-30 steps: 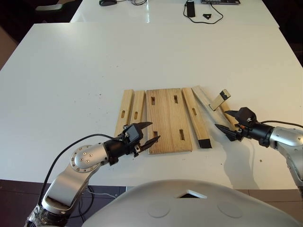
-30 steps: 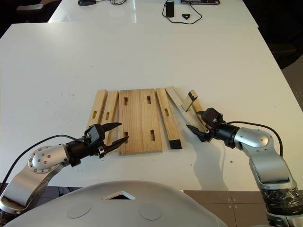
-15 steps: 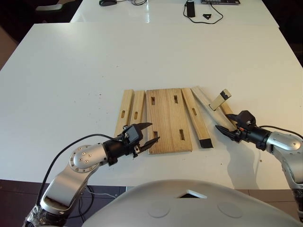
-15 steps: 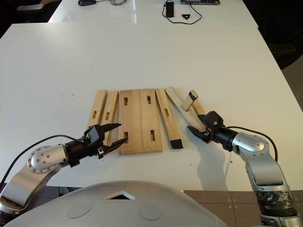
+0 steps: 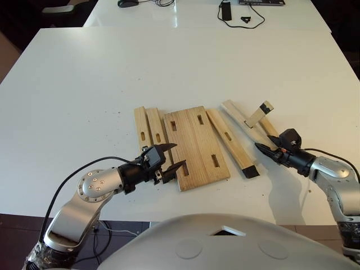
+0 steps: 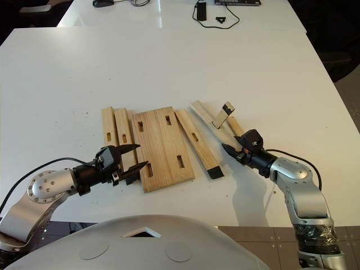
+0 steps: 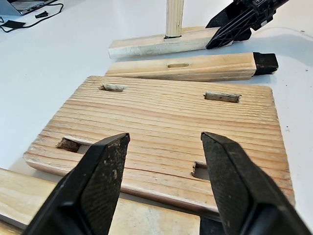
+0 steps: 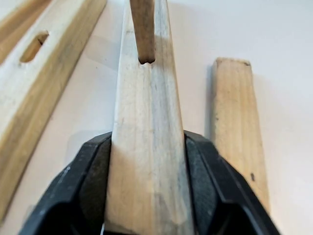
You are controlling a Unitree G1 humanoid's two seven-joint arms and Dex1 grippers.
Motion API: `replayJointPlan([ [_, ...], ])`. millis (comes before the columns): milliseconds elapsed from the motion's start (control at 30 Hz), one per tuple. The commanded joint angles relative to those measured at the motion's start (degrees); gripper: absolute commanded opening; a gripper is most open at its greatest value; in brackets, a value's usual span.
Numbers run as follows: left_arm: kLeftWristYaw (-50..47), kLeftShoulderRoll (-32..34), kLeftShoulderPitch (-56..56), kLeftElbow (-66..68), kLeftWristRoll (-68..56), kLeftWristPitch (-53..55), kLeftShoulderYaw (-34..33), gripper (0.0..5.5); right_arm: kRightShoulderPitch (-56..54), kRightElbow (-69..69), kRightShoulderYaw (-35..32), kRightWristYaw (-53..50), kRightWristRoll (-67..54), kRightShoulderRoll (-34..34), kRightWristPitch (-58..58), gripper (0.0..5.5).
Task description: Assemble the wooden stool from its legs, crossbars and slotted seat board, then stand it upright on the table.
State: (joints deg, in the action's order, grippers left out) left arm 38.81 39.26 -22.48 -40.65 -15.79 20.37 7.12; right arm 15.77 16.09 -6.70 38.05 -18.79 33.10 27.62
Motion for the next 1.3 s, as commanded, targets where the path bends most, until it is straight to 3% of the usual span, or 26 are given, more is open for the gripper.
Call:
replayJointPlan([
  [33, -3.3, -4.0, 6.0, 0.2, -5.9, 4.0, -4.6, 2.72, -5.9, 3.3, -4.2, -0.4, -6.7, -2.1, 1.2, 2.02],
  [133, -5.5, -7.0, 11.7, 0.3, -15.2, 9.9, -8.5, 2.72, -9.8, 7.9, -6.7, 3.3, -18.4, -2.1, 5.9, 2.02],
  [333, -7.0, -9.7, 23.8, 1.2, -47.9, 20.2, -13.2, 2.72, -16.6, 11.8, -10.4, 11.4, -47.8, 2.8, 19.7, 2.02],
  [500, -8.9, -8.3, 31.7, 5.2, -59.2, 22.5, -15.2, 2.72, -21.9, 10.9, -9.6, 14.9, -57.6, 6.7, 24.9, 2.02],
  [633, -11.6, -8.1, 35.3, 5.7, -66.5, 23.4, -15.6, 3.41, -23.4, 11.0, -7.9, 15.8, -58.2, 7.5, 25.3, 2.02],
  [1100, -10.8, -7.1, 35.2, 3.8, -71.8, 24.7, -11.0, 3.44, -20.1, 12.3, 0.8, 24.2, -45.4, 8.3, 19.6, 2.02],
  [1300, -4.9, -4.8, 32.1, 1.8, -71.0, 25.1, -11.0, 2.60, -20.1, 11.5, 2.3, 25.8, -40.8, 8.0, 16.6, 2.02],
])
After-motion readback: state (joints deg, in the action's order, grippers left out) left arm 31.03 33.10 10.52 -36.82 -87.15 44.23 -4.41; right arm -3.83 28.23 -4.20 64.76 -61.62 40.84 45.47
